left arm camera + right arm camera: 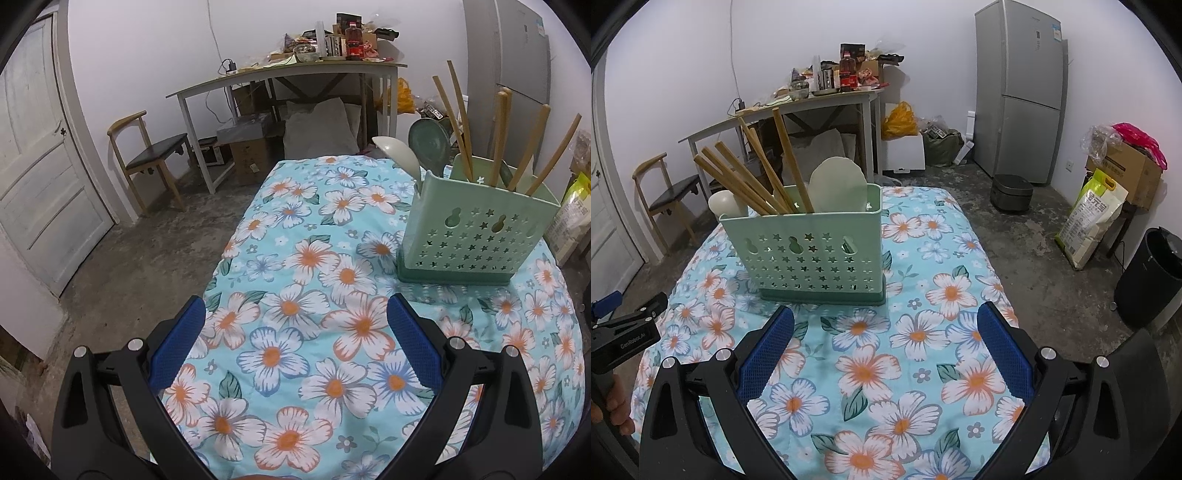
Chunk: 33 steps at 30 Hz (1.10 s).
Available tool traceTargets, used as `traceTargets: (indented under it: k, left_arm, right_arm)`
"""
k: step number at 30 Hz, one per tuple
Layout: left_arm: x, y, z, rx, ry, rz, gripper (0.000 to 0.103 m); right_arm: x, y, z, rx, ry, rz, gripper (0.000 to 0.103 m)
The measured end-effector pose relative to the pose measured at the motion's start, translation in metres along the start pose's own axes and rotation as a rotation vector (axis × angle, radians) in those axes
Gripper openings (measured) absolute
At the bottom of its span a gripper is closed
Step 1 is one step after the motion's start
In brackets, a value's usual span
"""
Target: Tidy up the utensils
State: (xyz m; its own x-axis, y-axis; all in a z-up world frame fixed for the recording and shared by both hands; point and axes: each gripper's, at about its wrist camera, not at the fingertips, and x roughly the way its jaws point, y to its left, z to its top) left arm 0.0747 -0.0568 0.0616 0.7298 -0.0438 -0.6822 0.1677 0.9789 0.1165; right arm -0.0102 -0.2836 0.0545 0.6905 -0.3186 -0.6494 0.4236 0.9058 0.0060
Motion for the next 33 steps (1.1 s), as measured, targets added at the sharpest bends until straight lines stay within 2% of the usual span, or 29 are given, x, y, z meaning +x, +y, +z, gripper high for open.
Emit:
traceTargets:
  k: [33]
  left_arm:
    - [0.0008,-0.0034,0.0013,-0.002,0.007,-0.024,0.095]
  right_arm:
    - [-0.0001,0.0027,0.0002,-0.003,-0.002,-0.001,0.097]
